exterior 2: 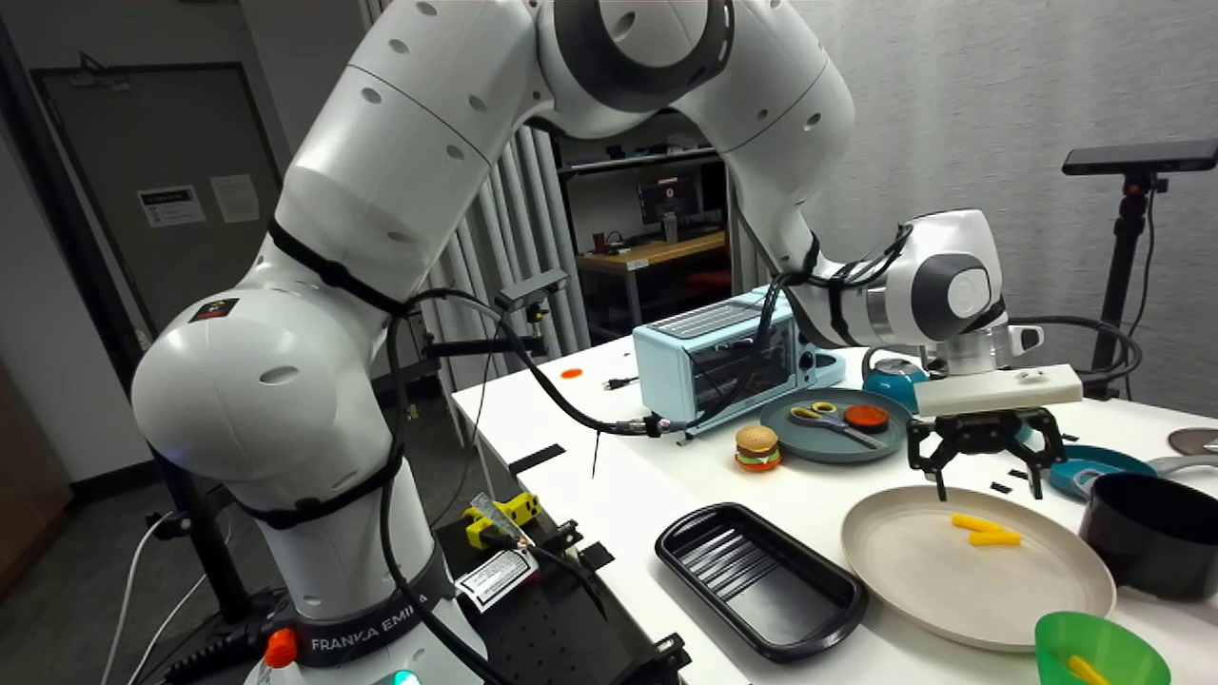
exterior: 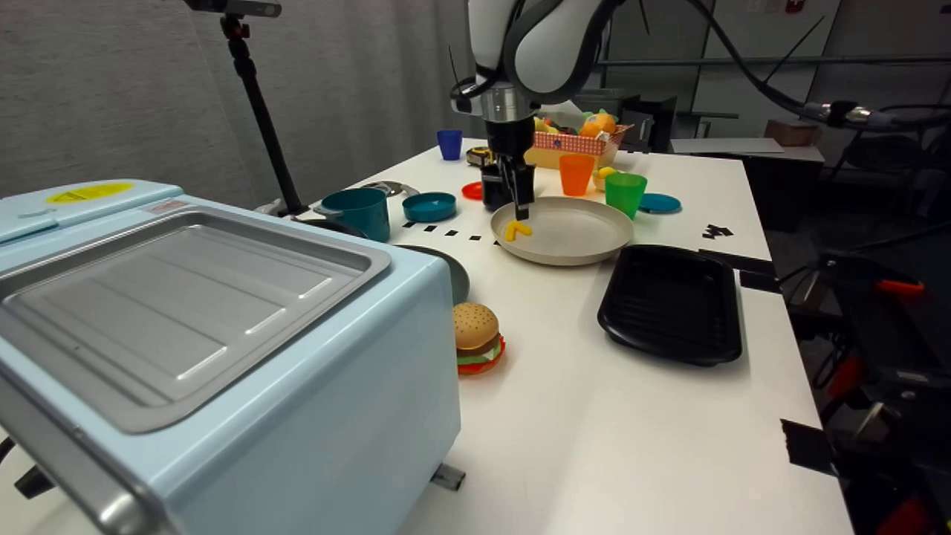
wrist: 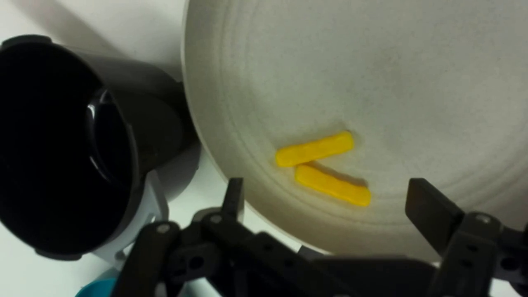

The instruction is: Put the chips in the green cup

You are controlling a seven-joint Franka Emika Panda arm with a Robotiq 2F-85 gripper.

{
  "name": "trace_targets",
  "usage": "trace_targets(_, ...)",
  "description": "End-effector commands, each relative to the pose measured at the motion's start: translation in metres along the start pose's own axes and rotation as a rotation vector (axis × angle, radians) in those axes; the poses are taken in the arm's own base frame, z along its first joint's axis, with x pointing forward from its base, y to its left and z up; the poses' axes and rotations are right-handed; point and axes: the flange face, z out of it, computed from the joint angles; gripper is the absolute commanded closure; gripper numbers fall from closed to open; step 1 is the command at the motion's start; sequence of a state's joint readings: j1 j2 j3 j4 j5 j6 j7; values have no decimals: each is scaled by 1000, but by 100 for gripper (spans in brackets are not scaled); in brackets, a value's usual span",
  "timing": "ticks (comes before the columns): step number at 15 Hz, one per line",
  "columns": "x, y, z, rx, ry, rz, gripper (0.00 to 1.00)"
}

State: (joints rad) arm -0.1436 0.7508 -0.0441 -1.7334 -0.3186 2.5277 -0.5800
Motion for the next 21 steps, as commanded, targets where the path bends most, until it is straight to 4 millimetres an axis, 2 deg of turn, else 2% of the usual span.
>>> trace_targets(1,0,0,0,0,0,0,0)
trace_targets(3,1,1,0,0,3,27,0)
trace_targets(9,-1,0,3,-31,40,283,0)
trace_targets(17,-13,-15,20,-61,15,618,0)
trace_targets(21,-14,-18,22,-64,10,730,0)
